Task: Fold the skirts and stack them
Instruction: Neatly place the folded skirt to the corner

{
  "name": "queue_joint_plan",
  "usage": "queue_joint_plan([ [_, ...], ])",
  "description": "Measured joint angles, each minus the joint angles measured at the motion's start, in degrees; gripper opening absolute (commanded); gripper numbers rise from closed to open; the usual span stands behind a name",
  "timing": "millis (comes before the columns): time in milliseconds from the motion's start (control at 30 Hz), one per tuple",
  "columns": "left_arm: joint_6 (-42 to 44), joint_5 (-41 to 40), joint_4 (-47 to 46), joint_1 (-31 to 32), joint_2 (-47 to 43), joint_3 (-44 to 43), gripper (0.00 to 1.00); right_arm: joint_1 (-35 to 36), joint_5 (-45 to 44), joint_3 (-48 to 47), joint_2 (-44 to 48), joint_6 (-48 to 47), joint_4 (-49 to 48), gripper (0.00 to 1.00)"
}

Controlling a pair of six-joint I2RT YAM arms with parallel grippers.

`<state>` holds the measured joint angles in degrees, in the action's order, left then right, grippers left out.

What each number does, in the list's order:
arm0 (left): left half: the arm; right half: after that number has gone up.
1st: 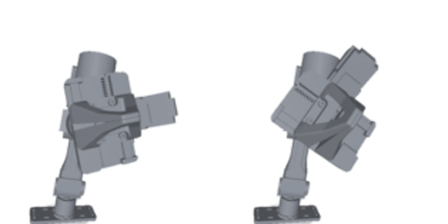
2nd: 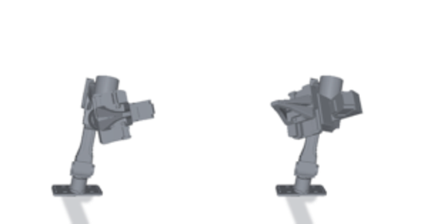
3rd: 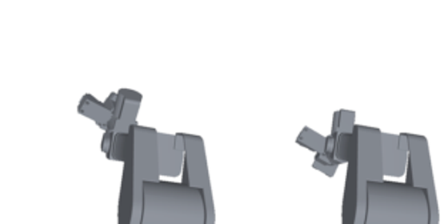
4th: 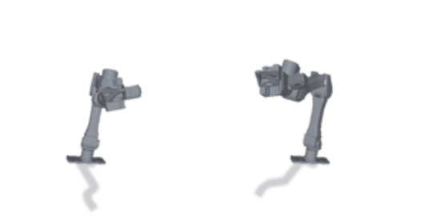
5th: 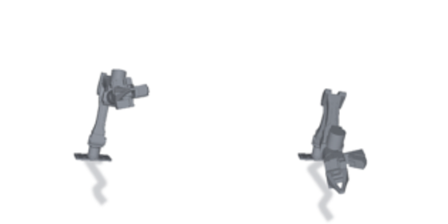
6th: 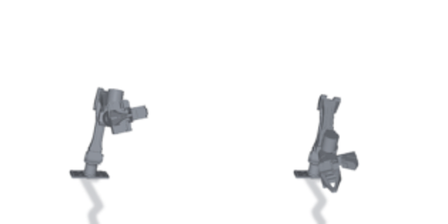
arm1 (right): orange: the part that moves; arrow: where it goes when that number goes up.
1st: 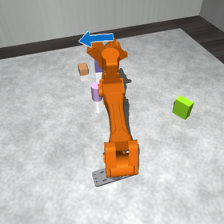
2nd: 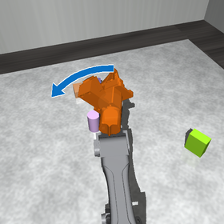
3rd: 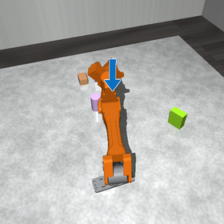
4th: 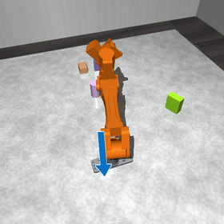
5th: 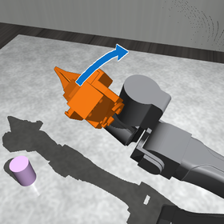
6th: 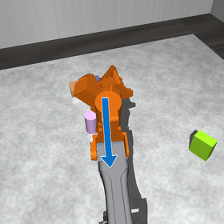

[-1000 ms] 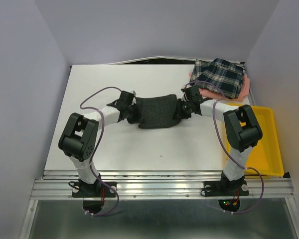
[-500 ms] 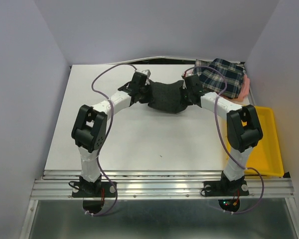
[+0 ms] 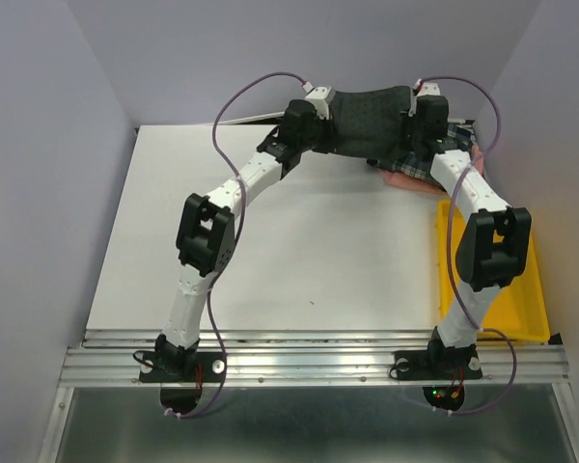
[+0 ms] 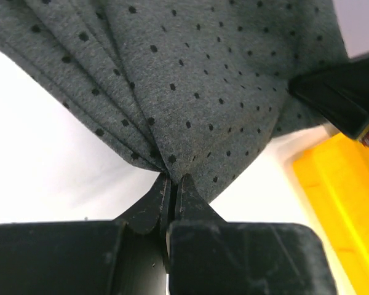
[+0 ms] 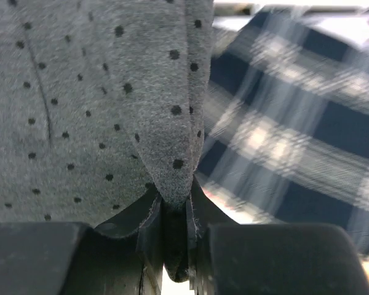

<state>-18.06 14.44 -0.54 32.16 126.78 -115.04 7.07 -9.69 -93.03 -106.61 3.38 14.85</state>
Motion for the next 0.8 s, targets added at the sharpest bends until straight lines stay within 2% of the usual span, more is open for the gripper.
queue_joint_plan([
  [267,1.73,6.34,-10.21,3.34,15.37,-21.38,0.00,-6.69,-2.49,-1.64,0.13,-3.96,-2.19,0.01],
  [367,2.12,6.51,-13.88,4.83,20.20,-24.90,0.00,-9.92,-2.56,-0.81,0.26,-4.81,-4.17,0.01],
  [567,1.84,4.79,-21.55,9.05,30.97,-29.16,0.00,-16.33,-2.49,7.96,1.18,-6.03,-10.14,0.01],
  [633,1.64,3.91,-23.43,10.29,34.49,-30.51,0.19,-17.99,-2.56,11.78,0.85,-6.19,-12.28,0.01],
  [667,1.46,3.54,-24.41,10.58,35.91,-31.04,0.42,-18.47,-2.64,12.87,0.11,-6.19,-13.16,0.01],
  [767,0.33,2.49,-26.03,10.75,38.53,-31.23,0.72,-18.93,-3.41,13.75,-3.58,-6.25,-16.85,0.01],
  [800,0.07,2.03,-26.18,10.60,38.95,-31.23,0.77,-19.06,-3.67,13.75,-4.59,-6.23,-17.86,0.01],
])
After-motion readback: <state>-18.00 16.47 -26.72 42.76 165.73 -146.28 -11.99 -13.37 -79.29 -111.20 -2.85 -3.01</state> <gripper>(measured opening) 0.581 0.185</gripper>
